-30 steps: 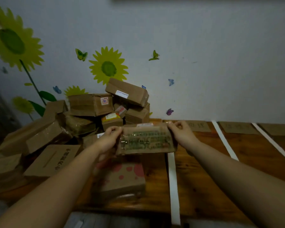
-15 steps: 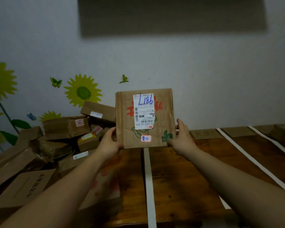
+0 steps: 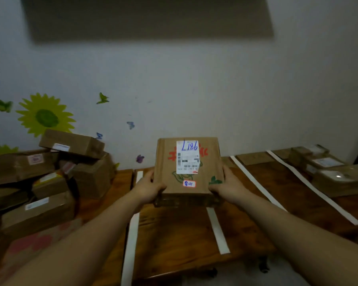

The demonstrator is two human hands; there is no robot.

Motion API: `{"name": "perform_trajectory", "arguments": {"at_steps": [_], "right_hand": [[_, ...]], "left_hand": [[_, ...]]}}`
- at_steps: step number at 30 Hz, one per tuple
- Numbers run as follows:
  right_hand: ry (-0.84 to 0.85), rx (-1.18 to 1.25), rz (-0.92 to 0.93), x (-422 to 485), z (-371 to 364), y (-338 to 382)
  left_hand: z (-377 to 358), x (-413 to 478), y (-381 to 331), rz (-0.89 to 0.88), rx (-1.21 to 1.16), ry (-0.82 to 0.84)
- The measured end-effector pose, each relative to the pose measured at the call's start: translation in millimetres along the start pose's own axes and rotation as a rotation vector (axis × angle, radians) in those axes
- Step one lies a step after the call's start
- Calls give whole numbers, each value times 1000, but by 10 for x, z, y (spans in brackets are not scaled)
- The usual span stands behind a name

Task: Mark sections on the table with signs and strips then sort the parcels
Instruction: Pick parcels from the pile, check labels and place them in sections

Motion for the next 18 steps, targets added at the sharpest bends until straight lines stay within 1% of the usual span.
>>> {"name": "perform_trajectory", "arguments": {"at_steps": [3, 7, 13, 18], "right_hand": [[-17, -7, -132, 13, 347, -494], [-53, -19, -194, 114, 707, -907], [-48, -57, -298, 463, 965, -1350], [-77, -66, -417, 861, 1118, -1658]], "left_hand": [[-589, 89, 81, 72, 24, 99], [-1172, 249, 149, 109, 36, 189], [-1714, 717, 290, 124, 103, 312], [-2033, 1176, 467, 147, 132, 393]]}}
Point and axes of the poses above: each hand's wrist, its own x-axis towards the middle knuckle, its own z-axis out of the back of the hand, y = z × x, the point moved 8 cm from there along x, towards the middle knuckle, and after that the axes turned 6 degrees about -z, right-handed, at the moved point
